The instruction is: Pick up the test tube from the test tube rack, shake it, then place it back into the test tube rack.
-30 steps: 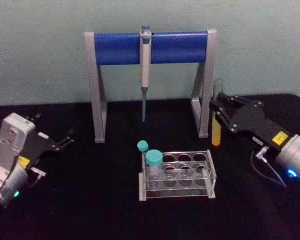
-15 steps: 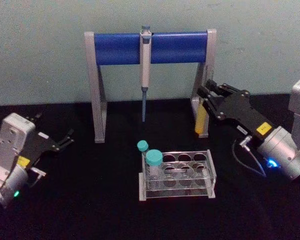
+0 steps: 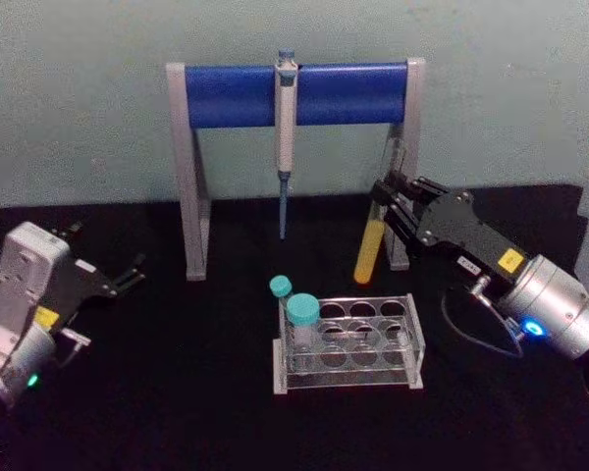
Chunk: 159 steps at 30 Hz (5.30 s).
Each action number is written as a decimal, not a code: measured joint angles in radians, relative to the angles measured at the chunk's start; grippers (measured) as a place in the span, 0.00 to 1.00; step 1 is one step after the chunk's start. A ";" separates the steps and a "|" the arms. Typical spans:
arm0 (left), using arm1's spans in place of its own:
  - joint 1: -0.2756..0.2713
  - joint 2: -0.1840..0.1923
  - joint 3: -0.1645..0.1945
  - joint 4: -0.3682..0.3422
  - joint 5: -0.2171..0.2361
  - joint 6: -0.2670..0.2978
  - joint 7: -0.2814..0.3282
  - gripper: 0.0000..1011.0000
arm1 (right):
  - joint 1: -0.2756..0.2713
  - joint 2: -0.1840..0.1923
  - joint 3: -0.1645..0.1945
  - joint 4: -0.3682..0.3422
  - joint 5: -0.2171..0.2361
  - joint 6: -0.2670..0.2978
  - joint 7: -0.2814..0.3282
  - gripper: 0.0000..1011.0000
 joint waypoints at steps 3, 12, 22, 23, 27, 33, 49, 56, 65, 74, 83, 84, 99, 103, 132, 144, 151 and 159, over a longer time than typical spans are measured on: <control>0.000 0.000 0.000 0.000 0.000 0.000 0.000 0.99 | -0.007 0.020 -0.004 -0.011 0.035 0.024 0.028 0.23; 0.000 0.000 0.000 0.000 0.000 0.000 0.000 0.99 | -0.039 0.118 -0.012 -0.080 0.080 0.111 0.053 0.23; 0.000 0.000 0.000 0.000 0.000 0.000 0.000 0.99 | -0.094 0.210 0.016 -0.176 -0.001 0.108 -0.077 0.23; 0.000 0.000 0.000 0.000 0.000 0.000 0.000 0.99 | -0.096 0.212 0.017 -0.181 -0.015 0.104 -0.090 0.23; 0.000 0.000 0.000 0.000 0.000 0.000 0.000 0.99 | -0.102 0.207 0.024 -0.198 -0.102 0.078 -0.155 0.23; 0.000 0.000 0.000 0.000 0.000 0.000 0.000 0.99 | -0.092 0.172 0.024 -0.189 -0.174 0.049 -0.203 0.23; 0.000 0.000 0.000 0.000 0.000 0.000 0.000 0.99 | -0.005 0.031 -0.025 -0.085 -0.210 0.015 -0.159 0.23; 0.000 0.000 0.000 0.000 0.000 0.000 0.000 0.99 | 0.009 0.021 -0.040 -0.069 -0.141 0.008 -0.075 0.23; 0.000 0.000 0.000 0.000 0.000 0.000 0.000 0.99 | 0.003 0.070 -0.050 -0.083 -0.019 0.037 0.038 0.23; 0.000 0.000 0.000 0.000 0.000 0.000 0.000 0.99 | -0.043 0.172 -0.029 -0.148 0.049 0.072 0.087 0.23; 0.000 0.000 0.000 0.000 0.000 0.000 0.000 0.99 | -0.081 0.244 0.000 -0.195 -0.012 0.081 -0.023 0.23; 0.000 0.000 0.000 0.000 0.000 0.000 0.000 0.99 | -0.081 0.245 0.001 -0.196 -0.024 0.078 -0.033 0.23; 0.000 0.000 0.000 0.000 0.000 0.000 0.000 0.99 | -0.027 0.132 -0.013 -0.129 -0.172 0.022 -0.144 0.23; 0.000 0.000 0.000 0.000 0.000 0.000 0.000 0.99 | -0.011 0.092 -0.018 -0.095 -0.151 0.011 -0.120 0.23; 0.000 0.000 0.000 0.000 0.000 0.000 0.000 0.99 | -0.039 0.197 -0.039 -0.125 0.028 0.052 0.033 0.23; 0.000 0.000 0.000 0.000 0.000 0.000 0.000 0.99 | -0.048 0.140 -0.019 -0.109 -0.052 0.010 -0.084 0.23; 0.000 0.000 0.000 0.000 0.000 0.000 0.000 0.99 | -0.018 0.085 -0.040 -0.051 -0.038 -0.024 -0.033 0.23; 0.000 0.000 0.000 0.000 0.000 0.000 0.000 0.99 | 0.000 0.058 -0.058 -0.004 -0.027 -0.042 0.002 0.23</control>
